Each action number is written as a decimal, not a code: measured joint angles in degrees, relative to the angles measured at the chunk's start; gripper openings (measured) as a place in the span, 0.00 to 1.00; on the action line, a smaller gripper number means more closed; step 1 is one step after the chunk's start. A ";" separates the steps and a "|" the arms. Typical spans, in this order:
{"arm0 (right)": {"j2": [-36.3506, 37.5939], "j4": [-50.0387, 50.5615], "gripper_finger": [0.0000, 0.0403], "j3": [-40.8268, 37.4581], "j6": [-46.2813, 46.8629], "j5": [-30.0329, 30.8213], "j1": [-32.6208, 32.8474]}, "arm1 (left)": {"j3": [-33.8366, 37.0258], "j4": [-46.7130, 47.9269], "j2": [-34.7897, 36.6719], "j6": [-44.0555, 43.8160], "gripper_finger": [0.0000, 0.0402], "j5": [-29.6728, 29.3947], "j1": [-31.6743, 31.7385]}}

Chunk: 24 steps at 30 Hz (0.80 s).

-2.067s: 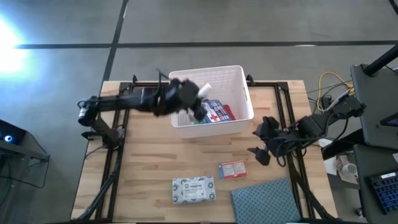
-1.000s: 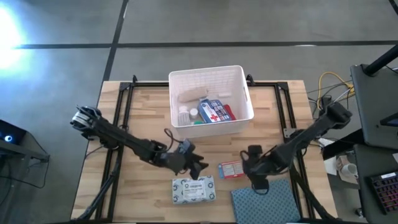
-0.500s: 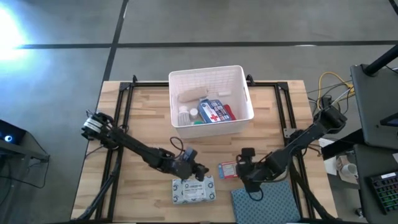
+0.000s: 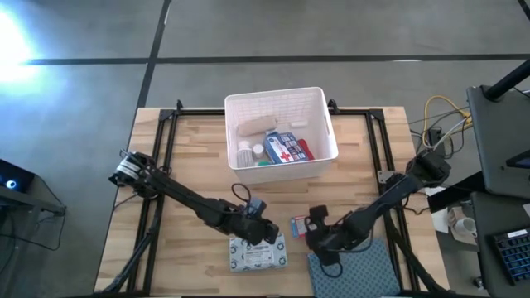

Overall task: Pick & place medical supplies in basket/bin
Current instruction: Put the red medicine pack into the white bin

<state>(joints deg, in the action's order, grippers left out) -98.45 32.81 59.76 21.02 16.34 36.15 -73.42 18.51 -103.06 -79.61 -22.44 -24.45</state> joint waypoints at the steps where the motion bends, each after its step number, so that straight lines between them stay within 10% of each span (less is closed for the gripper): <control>1: 0.13 0.06 0.90 0.12 -0.41 1.70 0.01 | -0.07 0.03 0.03 0.00 0.40 -0.02 0.02; 24: 0.64 4.67 0.90 -1.45 5.85 -2.98 -5.21 | 2.22 -2.83 0.03 4.74 0.40 9.54 2.83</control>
<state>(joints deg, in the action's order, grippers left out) -97.81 37.47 58.30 26.87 13.36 30.94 -71.19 15.68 -103.02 -74.87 -12.89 -21.61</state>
